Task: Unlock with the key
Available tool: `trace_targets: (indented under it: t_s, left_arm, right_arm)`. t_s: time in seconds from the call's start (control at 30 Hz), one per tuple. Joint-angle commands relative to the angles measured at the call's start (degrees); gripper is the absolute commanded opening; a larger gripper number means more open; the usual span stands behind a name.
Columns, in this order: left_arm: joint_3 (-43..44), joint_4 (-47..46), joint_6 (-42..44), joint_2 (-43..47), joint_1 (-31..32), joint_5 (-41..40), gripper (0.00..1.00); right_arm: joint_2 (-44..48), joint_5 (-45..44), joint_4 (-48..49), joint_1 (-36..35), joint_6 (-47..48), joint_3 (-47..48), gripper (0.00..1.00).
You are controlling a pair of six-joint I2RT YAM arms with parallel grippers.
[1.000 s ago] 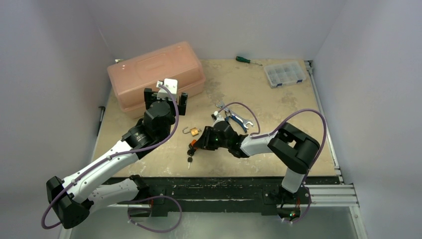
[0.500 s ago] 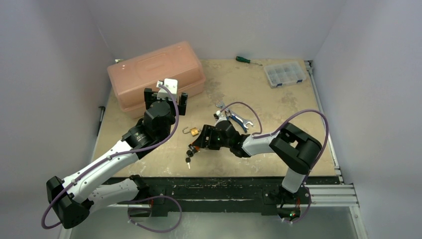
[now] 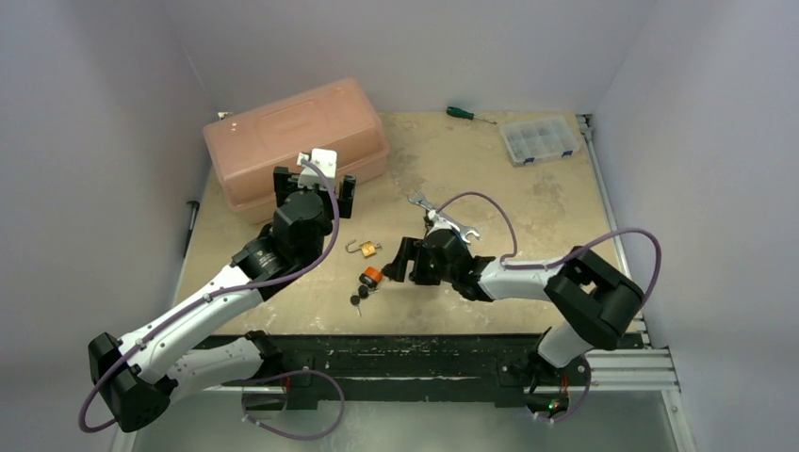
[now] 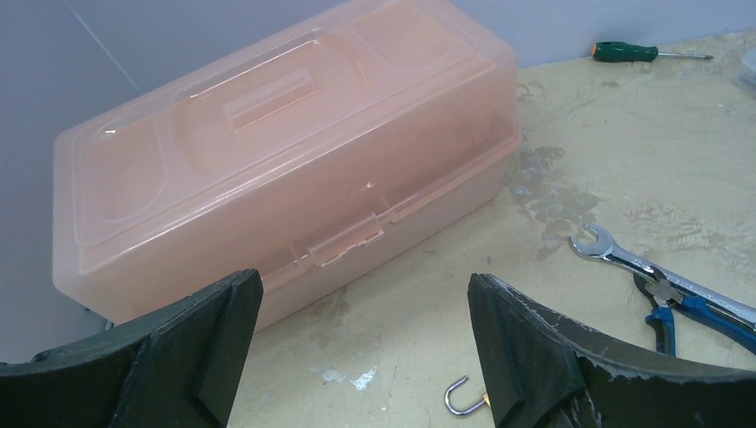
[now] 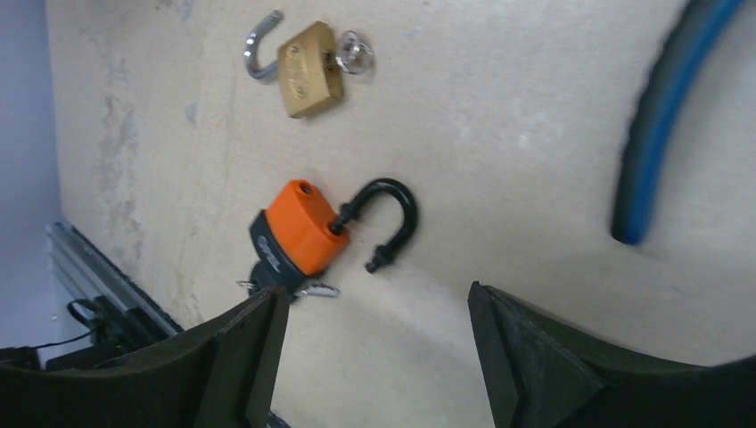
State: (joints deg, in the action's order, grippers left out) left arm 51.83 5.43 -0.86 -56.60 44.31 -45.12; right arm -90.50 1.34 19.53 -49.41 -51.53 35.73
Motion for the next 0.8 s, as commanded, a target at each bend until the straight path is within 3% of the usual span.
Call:
trace_targets:
  t_s: [0.0, 0.2, 0.27, 0.37, 0.77]
  left_arm:
    - [0.0, -1.1, 0.3, 0.3, -0.3, 0.6, 0.91]
    - [-0.1, -1.1, 0.3, 0.1, -0.3, 0.7, 0.91]
    - [-0.1, -1.1, 0.4, -0.1, -0.3, 0.9, 0.91]
    - [-0.1, -1.1, 0.6, 0.0, -0.3, 1.1, 0.91]
    - [0.1, -0.9, 0.6, 0.0, -0.3, 2.0, 0.92]
  right_arm:
    - [6.4, -5.5, -9.4, 0.4, 4.5, -2.3, 0.81]
    - [16.2, -8.5, -16.3, 0.4, 9.4, -1.5, 0.78]
    - [20.1, -11.2, -18.7, 0.4, 11.1, -0.8, 0.83]
    - [25.0, -13.8, -22.5, 0.4, 13.6, 0.8, 0.98]
    - [41.5, -36.1, -46.7, 0.4, 16.8, 15.9, 0.99]
